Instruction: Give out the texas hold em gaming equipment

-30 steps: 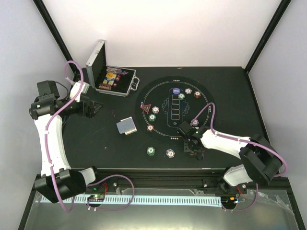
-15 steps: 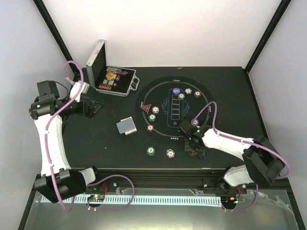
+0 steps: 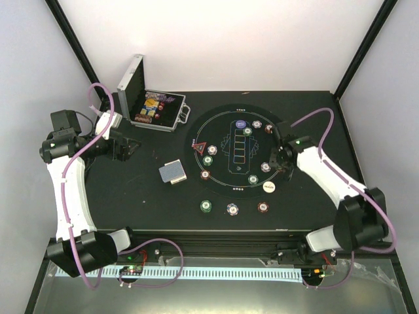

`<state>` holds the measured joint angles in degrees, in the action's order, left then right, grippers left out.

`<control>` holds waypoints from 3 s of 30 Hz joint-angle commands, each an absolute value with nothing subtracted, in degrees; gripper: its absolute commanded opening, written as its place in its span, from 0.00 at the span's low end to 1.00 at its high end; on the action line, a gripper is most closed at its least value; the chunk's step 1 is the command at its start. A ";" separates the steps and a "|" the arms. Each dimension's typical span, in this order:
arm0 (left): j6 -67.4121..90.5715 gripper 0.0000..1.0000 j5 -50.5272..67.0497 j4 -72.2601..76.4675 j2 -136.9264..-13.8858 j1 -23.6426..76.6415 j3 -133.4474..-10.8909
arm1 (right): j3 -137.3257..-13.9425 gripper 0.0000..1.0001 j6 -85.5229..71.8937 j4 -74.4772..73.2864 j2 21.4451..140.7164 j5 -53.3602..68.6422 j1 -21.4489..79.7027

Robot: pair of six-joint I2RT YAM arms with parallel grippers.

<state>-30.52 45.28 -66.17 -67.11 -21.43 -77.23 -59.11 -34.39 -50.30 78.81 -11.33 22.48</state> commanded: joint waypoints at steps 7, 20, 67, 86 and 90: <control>-33.33 0.99 44.66 -68.53 -66.55 -21.97 -79.27 | -65.99 0.08 -27.85 -46.55 94.42 -9.53 14.31; -45.16 0.99 43.70 -75.05 -69.33 -21.89 -76.20 | -62.73 0.31 -28.70 -41.33 100.47 -7.50 13.34; -63.72 0.99 14.23 -48.92 -90.94 8.14 -61.45 | -42.44 1.00 -39.63 -23.03 77.75 4.48 44.74; -61.53 0.99 12.10 -46.76 -94.62 9.79 -60.78 | -41.86 1.00 -39.55 -24.74 76.55 3.86 44.84; -61.52 0.99 12.34 -45.83 -94.87 9.77 -60.24 | -41.85 1.00 -39.55 -25.08 76.54 3.94 44.88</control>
